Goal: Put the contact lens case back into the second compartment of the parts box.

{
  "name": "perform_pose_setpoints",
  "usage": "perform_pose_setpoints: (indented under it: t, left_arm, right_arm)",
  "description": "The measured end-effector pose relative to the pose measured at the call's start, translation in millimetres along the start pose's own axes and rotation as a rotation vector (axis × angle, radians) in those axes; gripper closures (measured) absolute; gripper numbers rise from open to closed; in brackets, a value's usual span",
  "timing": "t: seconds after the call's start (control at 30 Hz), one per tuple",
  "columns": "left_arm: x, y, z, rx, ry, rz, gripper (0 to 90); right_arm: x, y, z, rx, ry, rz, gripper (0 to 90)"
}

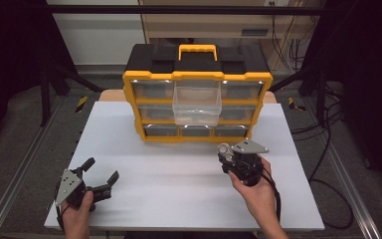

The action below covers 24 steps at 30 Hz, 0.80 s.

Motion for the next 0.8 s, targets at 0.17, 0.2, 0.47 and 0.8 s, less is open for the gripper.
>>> perform_pose_setpoints:
  t: [0.17, 0.2, 0.47, 0.8]
  left_arm:
    - [-2.2, 0.7, 0.5, 0.001, 0.006, -0.008, 0.9]
    - [-2.2, 0.4, 0.7, -0.002, 0.005, -0.008, 0.9]
    - [-0.7, 1.2, 1.0, -0.006, 0.006, -0.007, 0.7]
    - [-2.7, 0.9, 2.2, -0.009, 0.014, -0.013, 0.7]
  right_arm:
    - [9.7, 5.5, -4.3, -0.001, -0.006, -0.01, 49.1]
    - [11.0, 7.0, -5.1, -0.002, -0.007, -0.007, 49.1]
    - [26.2, 15.1, -12.7, 0.005, -0.07, -0.02, 49.1]
    - [41.1, 30.4, -40.6, 0.045, -0.075, -0.006, 49.1]
Point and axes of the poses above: each handheld gripper's, and its own axes: y roughly backward along the jaws, z roughly out of its underside, x roughly to its right, the point moved 3 cm from there along -y, roughly forward along the jaws, and after that the axes turned 6 degrees about x, right-handed, at the moved point
